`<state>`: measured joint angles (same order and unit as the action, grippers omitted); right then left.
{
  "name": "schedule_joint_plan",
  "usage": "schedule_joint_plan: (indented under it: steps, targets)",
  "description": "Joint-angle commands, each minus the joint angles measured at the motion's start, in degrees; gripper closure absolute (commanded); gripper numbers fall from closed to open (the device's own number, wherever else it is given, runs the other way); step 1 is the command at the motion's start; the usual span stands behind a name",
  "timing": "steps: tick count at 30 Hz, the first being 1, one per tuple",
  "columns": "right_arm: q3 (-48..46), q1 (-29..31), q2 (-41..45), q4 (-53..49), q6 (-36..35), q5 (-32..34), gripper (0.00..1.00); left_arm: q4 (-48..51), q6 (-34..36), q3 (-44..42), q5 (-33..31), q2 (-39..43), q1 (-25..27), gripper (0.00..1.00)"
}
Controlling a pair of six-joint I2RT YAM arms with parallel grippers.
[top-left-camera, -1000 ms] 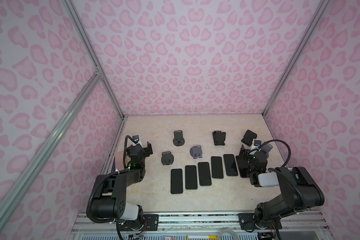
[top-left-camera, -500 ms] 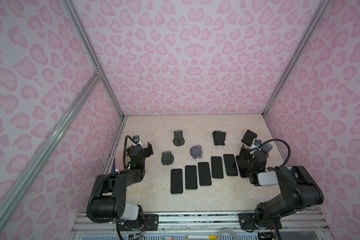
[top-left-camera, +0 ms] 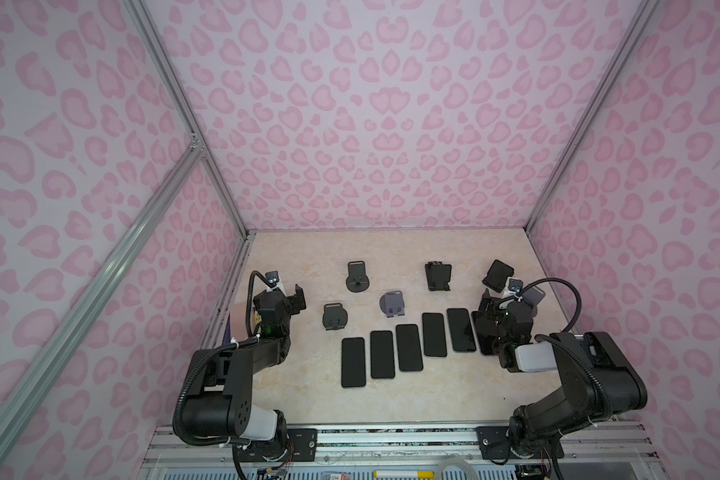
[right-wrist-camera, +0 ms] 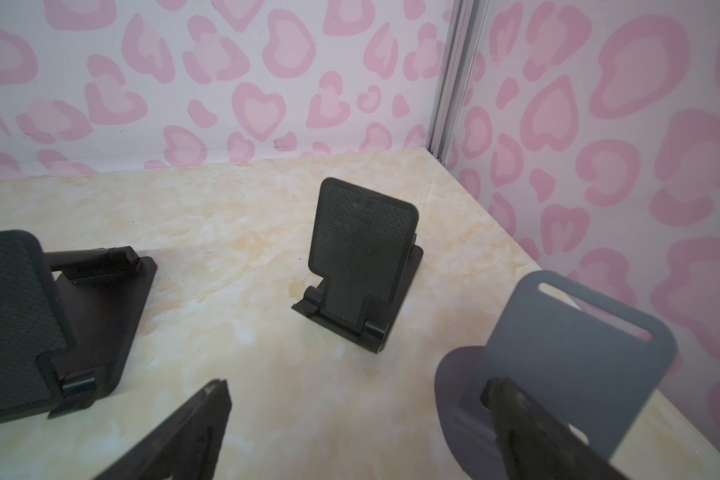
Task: Remove the phone from the phone stand
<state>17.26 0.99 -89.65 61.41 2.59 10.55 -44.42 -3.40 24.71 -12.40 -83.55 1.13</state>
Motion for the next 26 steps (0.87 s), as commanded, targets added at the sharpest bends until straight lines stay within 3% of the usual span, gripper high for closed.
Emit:
schedule_joint_plan:
  steps: [1,15,22,26]
  targets:
    - [0.0,0.0,-0.2,1.3,0.1,0.7,0.00,-0.7,0.0,0.2,0.1,-0.1,0.0,0.03]
    - [0.0,0.0,-0.1,1.2,0.1,0.7,0.00,0.5,0.2,1.0,0.4,-0.2,0.0,0.03]
    - [0.1,0.1,-0.1,1.2,0.0,0.8,0.00,20.7,2.3,16.4,3.4,-8.5,0.3,0.03]
    - [0.0,0.1,-0.2,1.2,0.0,0.8,0.00,12.8,1.6,10.0,-3.0,-4.4,2.0,0.03]
